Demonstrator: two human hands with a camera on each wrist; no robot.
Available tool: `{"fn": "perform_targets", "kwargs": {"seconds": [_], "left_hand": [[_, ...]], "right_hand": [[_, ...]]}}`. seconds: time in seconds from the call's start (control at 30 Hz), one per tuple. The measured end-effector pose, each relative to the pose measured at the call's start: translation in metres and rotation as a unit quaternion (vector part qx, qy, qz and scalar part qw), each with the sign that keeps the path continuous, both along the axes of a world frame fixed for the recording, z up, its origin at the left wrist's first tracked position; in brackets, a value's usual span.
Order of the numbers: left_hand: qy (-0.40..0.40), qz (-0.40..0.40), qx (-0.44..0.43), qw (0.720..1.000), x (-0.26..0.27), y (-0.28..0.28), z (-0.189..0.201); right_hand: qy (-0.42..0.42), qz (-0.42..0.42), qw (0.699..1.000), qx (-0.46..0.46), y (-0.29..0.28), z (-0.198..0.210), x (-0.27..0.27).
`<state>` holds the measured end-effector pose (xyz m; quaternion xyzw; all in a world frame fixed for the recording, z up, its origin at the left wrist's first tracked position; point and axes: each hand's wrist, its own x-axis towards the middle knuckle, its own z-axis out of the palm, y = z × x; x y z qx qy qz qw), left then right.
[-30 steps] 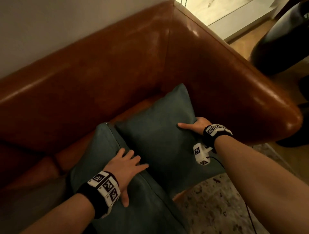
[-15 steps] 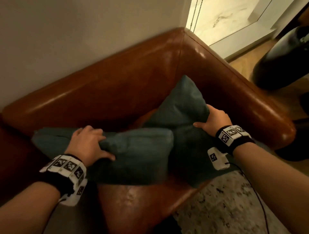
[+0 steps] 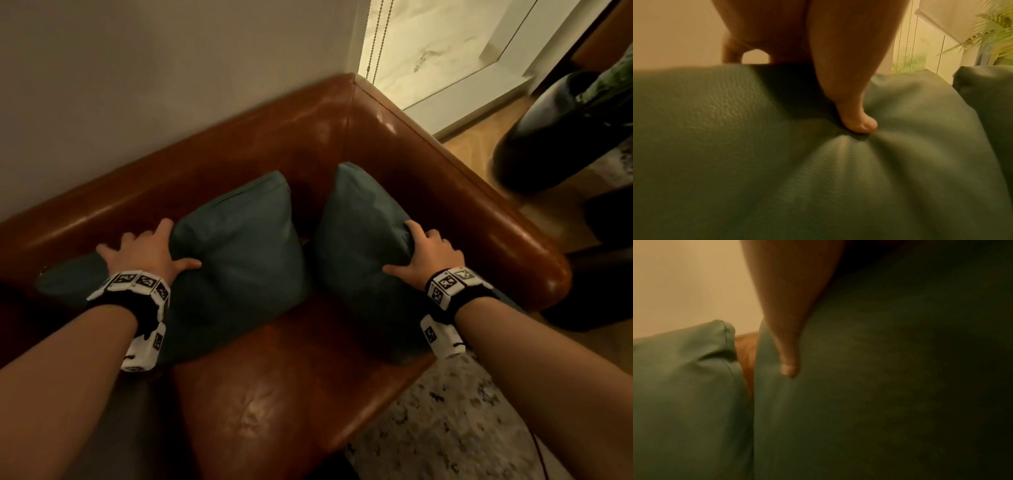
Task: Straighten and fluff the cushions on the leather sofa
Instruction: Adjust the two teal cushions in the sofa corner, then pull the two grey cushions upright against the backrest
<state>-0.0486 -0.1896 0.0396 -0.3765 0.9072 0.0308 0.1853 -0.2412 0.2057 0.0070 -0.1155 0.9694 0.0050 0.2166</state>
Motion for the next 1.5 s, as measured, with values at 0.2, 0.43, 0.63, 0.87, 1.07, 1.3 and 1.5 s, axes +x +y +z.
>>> {"fn": "perform_targets", "kwargs": {"seconds": [0.2,0.43,0.63,0.87,1.07,1.3,1.5], "left_hand": [[0.020,0.092,0.002,0.996,0.001,-0.006,0.003],[0.063,0.052,-0.038,0.996,0.017,-0.001,-0.003],[0.096,0.036,-0.040,0.994,0.034,0.007,-0.015],[0.137,-0.039,0.010,0.990,0.066,-0.013,-0.008],[0.222,-0.047,0.042,0.973,0.133,-0.026,0.010],[0.275,0.053,0.087,0.956,0.311,-0.029,-0.014],[0.049,0.324,0.130,0.936,0.489,-0.020,-0.074]], "right_hand": [[0.036,0.003,0.999,-0.002,0.004,0.005,-0.004],[0.050,0.004,0.999,0.009,-0.004,0.010,-0.002],[0.049,-0.008,0.998,0.043,-0.011,0.003,0.015],[0.047,-0.038,0.997,0.055,-0.020,0.010,0.024],[0.119,0.042,0.992,-0.032,-0.057,0.042,0.069],[-0.050,0.267,0.937,-0.221,-0.203,0.020,0.217],[-0.216,0.410,0.878,-0.121,-0.319,-0.025,0.352]]}}
